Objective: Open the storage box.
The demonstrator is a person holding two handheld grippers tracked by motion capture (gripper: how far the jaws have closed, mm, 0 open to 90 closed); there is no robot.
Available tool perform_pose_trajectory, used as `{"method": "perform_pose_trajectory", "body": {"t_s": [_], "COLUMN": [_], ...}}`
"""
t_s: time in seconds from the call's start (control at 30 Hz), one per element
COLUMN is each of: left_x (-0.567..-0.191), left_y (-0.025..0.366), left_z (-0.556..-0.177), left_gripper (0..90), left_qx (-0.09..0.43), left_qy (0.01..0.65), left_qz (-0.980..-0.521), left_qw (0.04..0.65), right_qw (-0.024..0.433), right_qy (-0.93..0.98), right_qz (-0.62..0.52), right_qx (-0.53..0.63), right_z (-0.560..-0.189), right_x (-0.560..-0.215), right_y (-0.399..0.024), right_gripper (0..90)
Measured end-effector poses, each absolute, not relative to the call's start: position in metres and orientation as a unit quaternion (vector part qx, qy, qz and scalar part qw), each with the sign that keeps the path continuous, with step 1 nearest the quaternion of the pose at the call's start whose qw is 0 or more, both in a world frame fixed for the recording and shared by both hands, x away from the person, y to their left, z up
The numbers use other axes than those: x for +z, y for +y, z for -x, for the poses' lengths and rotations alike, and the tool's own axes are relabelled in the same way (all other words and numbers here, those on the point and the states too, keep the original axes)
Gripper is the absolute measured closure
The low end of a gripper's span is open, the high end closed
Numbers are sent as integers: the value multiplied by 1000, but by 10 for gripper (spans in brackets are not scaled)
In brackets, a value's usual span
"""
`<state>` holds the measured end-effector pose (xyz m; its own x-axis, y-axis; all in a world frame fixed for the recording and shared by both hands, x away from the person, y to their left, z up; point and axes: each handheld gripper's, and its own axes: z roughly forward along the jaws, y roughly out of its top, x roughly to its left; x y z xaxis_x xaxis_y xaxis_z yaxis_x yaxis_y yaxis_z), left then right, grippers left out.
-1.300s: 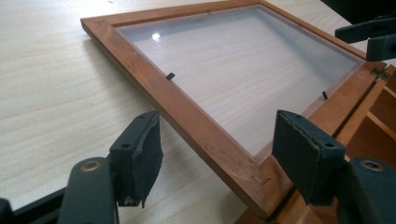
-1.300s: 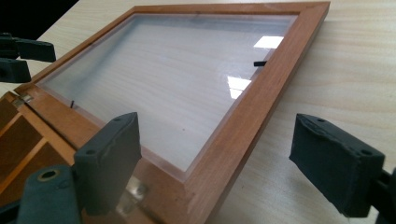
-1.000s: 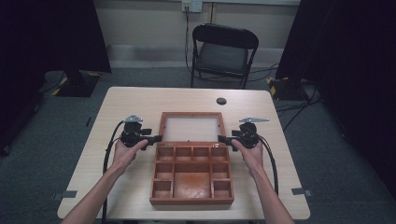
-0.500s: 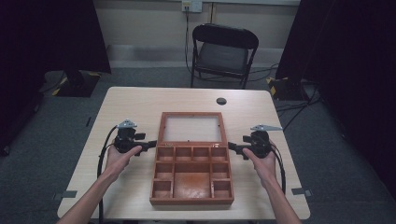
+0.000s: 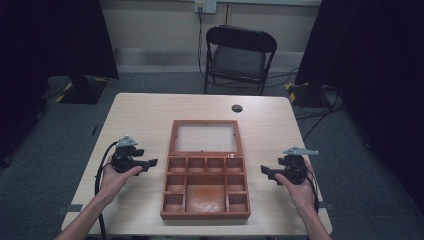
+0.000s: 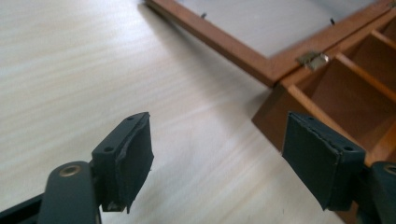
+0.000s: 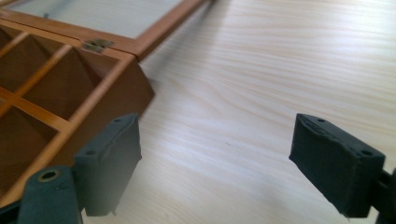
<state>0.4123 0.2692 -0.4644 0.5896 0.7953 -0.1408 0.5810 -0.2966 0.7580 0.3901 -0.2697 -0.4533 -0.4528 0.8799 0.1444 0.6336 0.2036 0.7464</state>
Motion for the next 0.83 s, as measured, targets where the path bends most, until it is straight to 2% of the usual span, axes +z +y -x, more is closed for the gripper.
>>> {"method": "perform_pose_trajectory", "body": {"t_s": [0.3, 0.37, 0.53, 0.63, 0.67, 0.83], "left_x": [-479, -485, -493, -501, -502, -502], "left_y": [296, 305, 315, 308, 307, 307], "left_z": [-409, -407, -409, -405, -404, -404], "left_gripper": [227, 250, 233, 181, 144, 141], "left_qx": [148, 161, 167, 209, 213, 213], "left_qy": [462, 477, 494, 481, 481, 481], "left_qz": [-801, -790, -782, -781, -778, -778], "left_qw": [352, 350, 341, 339, 344, 344], "right_qw": [160, 158, 202, 231, 235, 238], "right_qy": [755, 758, 753, 744, 742, 740], "right_qz": [-532, -541, -547, -545, -544, -546], "right_qx": [349, 330, 305, 310, 314, 312], "right_z": [-378, -380, -381, -381, -381, -381], "right_x": [-476, -483, -492, -499, -500, -501], "right_y": [-293, -297, -301, -300, -299, -298], "right_gripper": [142, 142, 136, 53, 48, 47]}}
